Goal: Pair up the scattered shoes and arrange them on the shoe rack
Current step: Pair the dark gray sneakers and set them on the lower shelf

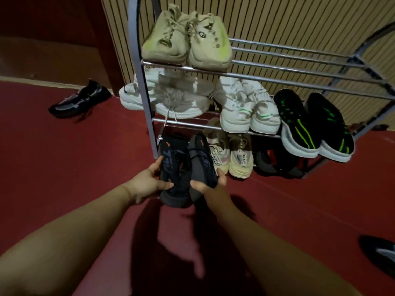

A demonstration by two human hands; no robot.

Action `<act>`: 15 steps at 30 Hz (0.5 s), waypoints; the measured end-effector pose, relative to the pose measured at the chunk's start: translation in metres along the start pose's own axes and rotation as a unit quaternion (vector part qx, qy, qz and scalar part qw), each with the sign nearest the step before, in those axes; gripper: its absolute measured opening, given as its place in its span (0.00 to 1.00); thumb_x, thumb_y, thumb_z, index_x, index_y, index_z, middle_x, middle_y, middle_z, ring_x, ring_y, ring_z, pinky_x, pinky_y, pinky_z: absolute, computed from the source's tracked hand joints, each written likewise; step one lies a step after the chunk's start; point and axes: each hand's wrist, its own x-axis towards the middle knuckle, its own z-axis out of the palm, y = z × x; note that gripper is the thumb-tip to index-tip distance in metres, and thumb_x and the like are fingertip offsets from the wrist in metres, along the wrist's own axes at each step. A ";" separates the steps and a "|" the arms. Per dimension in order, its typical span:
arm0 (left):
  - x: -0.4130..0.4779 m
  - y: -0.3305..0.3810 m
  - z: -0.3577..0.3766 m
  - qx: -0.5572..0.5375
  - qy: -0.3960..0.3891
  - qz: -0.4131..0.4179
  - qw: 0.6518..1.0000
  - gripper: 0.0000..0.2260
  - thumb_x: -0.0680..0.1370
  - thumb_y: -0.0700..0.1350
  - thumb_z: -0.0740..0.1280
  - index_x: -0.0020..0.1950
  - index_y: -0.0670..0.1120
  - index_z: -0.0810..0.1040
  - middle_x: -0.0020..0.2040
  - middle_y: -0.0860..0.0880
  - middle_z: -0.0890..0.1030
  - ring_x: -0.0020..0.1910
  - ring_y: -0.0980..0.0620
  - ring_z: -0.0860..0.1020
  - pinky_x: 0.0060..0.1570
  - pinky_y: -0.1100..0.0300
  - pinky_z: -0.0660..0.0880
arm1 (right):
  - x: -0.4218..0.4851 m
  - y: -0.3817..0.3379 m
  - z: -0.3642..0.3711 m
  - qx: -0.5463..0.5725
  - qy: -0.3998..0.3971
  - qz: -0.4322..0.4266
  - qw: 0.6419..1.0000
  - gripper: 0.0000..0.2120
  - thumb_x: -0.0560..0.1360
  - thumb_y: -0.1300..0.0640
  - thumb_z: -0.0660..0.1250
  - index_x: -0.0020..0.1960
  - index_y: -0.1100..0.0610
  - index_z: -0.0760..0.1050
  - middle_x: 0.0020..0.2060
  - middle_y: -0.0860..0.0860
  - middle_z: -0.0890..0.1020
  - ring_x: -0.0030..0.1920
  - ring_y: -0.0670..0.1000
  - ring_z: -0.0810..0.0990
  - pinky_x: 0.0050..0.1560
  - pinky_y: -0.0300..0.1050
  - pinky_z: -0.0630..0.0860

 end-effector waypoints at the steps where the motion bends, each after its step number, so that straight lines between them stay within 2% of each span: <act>1: 0.009 0.000 -0.007 -0.001 -0.005 0.001 1.000 0.42 0.73 0.29 0.67 0.77 0.56 0.51 0.71 0.47 0.70 0.51 0.50 0.78 0.49 0.54 0.77 | 0.007 0.003 0.006 0.010 -0.003 -0.011 1.000 0.39 0.66 0.64 0.77 0.68 0.50 0.58 0.63 0.53 0.74 0.60 0.51 0.75 0.60 0.46 0.73; 2: 0.018 -0.001 -0.014 -0.003 -0.008 0.005 1.000 0.42 0.73 0.28 0.67 0.77 0.56 0.51 0.71 0.47 0.69 0.52 0.51 0.77 0.49 0.56 0.77 | 0.013 0.005 0.011 0.001 -0.001 -0.017 1.000 0.39 0.64 0.63 0.78 0.67 0.51 0.60 0.64 0.54 0.75 0.61 0.51 0.76 0.61 0.48 0.74; 4: 0.033 -0.001 -0.027 -0.014 -0.011 0.017 1.000 0.41 0.73 0.28 0.67 0.78 0.54 0.52 0.70 0.49 0.69 0.52 0.53 0.76 0.47 0.60 0.77 | 0.023 0.003 0.022 -0.013 0.005 -0.019 1.000 0.47 0.57 0.55 0.80 0.71 0.55 0.60 0.64 0.53 0.76 0.63 0.51 0.76 0.65 0.53 0.73; 5: 0.040 -0.002 -0.032 -0.018 -0.013 0.020 1.000 0.40 0.73 0.28 0.66 0.78 0.53 0.53 0.67 0.50 0.69 0.52 0.54 0.76 0.47 0.60 0.77 | 0.029 0.001 0.027 -0.020 0.005 -0.019 1.000 0.49 0.56 0.54 0.80 0.71 0.55 0.59 0.63 0.51 0.76 0.63 0.50 0.75 0.65 0.52 0.73; 7: 0.051 -0.006 -0.040 -0.028 -0.015 0.025 0.999 0.38 0.74 0.28 0.66 0.77 0.51 0.55 0.63 0.52 0.70 0.55 0.53 0.74 0.54 0.56 0.76 | 0.041 -0.005 0.037 -0.084 0.021 -0.037 0.996 0.42 0.60 0.58 0.79 0.68 0.52 0.61 0.59 0.46 0.77 0.62 0.48 0.75 0.63 0.44 0.72; 8: 0.056 -0.008 -0.042 -0.036 -0.009 0.031 0.999 0.36 0.74 0.28 0.66 0.77 0.50 0.56 0.62 0.52 0.71 0.58 0.52 0.73 0.59 0.55 0.74 | 0.047 -0.010 0.042 -0.123 0.040 -0.043 0.991 0.44 0.61 0.57 0.79 0.70 0.51 0.60 0.59 0.47 0.77 0.62 0.49 0.75 0.62 0.43 0.72; 11: 0.069 -0.014 -0.041 -0.045 0.032 0.048 0.997 0.32 0.75 0.30 0.66 0.76 0.46 0.61 0.67 0.46 0.72 0.59 0.52 0.73 0.61 0.57 0.71 | 0.061 -0.020 0.053 -0.247 0.099 -0.036 0.963 0.54 0.56 0.43 0.76 0.75 0.46 0.52 0.64 0.55 0.72 0.63 0.55 0.75 0.63 0.49 0.73; 15: 0.085 -0.025 -0.034 -0.052 0.099 0.078 0.991 0.28 0.75 0.31 0.66 0.74 0.43 0.64 0.67 0.44 0.73 0.59 0.53 0.72 0.59 0.60 0.69 | 0.074 -0.024 0.063 -0.358 0.097 0.007 0.929 0.51 0.65 0.42 0.73 0.76 0.45 0.43 0.65 0.60 0.65 0.64 0.61 0.71 0.62 0.51 0.73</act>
